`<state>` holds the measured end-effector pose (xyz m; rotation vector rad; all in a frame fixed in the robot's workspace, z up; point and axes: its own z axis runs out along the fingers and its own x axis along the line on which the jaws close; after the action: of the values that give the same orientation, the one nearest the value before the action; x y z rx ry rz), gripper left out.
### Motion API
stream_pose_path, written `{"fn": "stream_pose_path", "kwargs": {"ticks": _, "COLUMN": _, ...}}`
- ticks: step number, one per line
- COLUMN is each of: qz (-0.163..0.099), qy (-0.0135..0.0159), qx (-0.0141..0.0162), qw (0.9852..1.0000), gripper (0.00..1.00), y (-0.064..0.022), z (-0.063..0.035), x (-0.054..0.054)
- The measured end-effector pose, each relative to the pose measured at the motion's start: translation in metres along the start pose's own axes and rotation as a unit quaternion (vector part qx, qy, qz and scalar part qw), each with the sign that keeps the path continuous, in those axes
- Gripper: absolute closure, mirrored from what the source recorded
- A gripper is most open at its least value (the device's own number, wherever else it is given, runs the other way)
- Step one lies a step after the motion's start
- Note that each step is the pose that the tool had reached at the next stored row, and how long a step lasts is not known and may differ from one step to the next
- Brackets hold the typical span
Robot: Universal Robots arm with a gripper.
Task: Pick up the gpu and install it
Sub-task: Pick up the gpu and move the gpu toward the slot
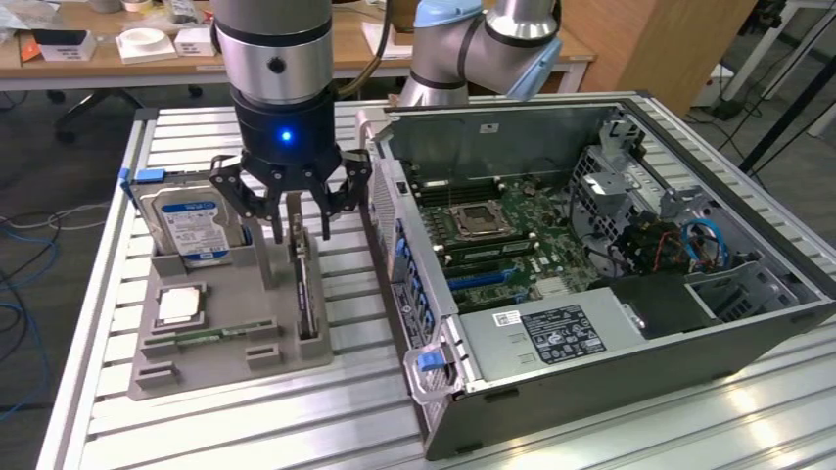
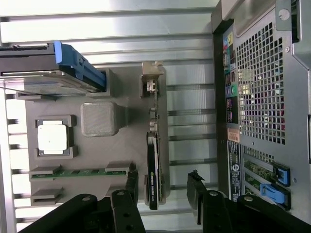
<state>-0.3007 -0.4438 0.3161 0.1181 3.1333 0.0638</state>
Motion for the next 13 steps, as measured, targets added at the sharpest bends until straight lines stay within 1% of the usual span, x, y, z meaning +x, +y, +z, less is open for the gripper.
{"fn": "stream_pose_path", "kwargs": {"ticks": 6, "qz": 0.000, "qy": -0.0001, "qx": 0.0000, "qw": 1.0000, "gripper": 0.47, "y": 0.0000, "z": 0.0004, "x": 0.0000}}
{"fn": "stream_pose_path", "kwargs": {"ticks": 13, "qz": 0.000, "qy": 0.0000, "qx": 0.0000, "qw": 1.0000, "gripper": 0.47, "y": -0.0002, "z": 0.0037, "x": 0.0000}}
